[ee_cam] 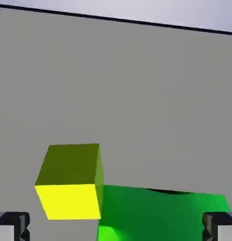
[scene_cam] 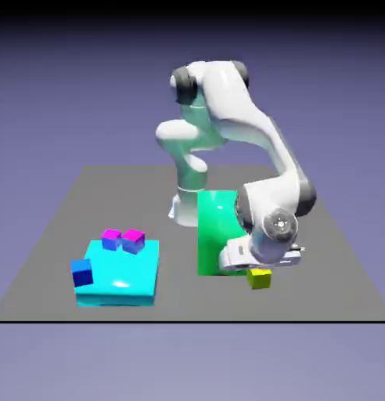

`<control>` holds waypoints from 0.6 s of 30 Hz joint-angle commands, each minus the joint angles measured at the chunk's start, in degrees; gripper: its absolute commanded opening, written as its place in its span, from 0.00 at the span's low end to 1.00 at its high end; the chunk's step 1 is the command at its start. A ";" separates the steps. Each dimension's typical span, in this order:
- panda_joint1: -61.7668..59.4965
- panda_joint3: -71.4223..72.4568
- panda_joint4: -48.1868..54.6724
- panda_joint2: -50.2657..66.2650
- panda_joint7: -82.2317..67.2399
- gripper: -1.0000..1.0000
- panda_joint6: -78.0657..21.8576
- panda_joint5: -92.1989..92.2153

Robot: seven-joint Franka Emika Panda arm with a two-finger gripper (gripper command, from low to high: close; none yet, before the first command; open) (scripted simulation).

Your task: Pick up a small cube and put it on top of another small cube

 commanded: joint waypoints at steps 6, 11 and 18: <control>1.55 1.52 11.50 12.46 2.18 0.50 -14.73 0.60; 2.57 2.53 19.10 20.68 3.62 0.50 -24.44 0.99; 2.29 2.56 6.23 17.67 2.71 0.50 -14.55 1.05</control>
